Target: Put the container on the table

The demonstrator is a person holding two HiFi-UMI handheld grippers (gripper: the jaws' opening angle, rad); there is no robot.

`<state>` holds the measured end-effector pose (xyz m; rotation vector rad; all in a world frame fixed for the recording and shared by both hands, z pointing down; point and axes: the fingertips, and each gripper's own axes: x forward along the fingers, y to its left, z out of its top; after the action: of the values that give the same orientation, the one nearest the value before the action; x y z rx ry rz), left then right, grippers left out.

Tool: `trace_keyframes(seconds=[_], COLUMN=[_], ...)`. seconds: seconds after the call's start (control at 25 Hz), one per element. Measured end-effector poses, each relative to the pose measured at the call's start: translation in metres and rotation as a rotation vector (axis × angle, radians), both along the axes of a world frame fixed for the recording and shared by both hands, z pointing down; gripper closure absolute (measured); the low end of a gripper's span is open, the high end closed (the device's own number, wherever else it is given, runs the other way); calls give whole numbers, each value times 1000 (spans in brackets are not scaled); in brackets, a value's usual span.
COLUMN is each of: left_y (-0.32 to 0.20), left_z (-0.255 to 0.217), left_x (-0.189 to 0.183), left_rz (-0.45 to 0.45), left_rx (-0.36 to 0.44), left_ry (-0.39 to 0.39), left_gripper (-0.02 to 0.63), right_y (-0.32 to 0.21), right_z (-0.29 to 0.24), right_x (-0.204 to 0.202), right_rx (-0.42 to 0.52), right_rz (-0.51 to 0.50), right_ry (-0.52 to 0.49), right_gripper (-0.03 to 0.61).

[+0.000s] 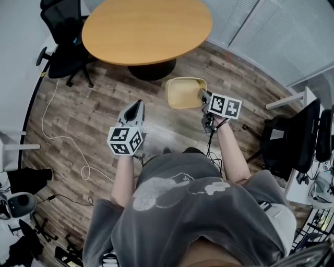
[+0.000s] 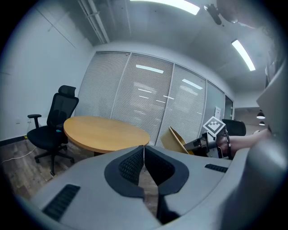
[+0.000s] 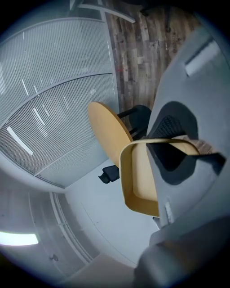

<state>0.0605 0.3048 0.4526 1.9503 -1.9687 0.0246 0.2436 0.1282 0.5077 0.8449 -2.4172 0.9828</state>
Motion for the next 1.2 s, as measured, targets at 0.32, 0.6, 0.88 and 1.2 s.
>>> trace_keyframes(seconds=[0.32, 0.6, 0.88, 1.2], left_y=[-7, -37, -93, -187], left_z=[4, 11, 21, 23], left_x=[-26, -41, -85, -130], left_rz=[7, 0, -46, -90], left_rx=[-2, -15, -41, -67], left_ry=[11, 1, -4, 14], left_gripper=[614, 614, 614, 614], right_y=[-11, -41, -109, -209], right_z=[-1, 14, 24, 32], right_x=[-13, -31, -78, -129], right_rx=[-7, -36, -62, -108], right_rz=[21, 6, -7, -26], right_ry=[1, 0, -17, -18], right_gripper=[575, 575, 575, 575])
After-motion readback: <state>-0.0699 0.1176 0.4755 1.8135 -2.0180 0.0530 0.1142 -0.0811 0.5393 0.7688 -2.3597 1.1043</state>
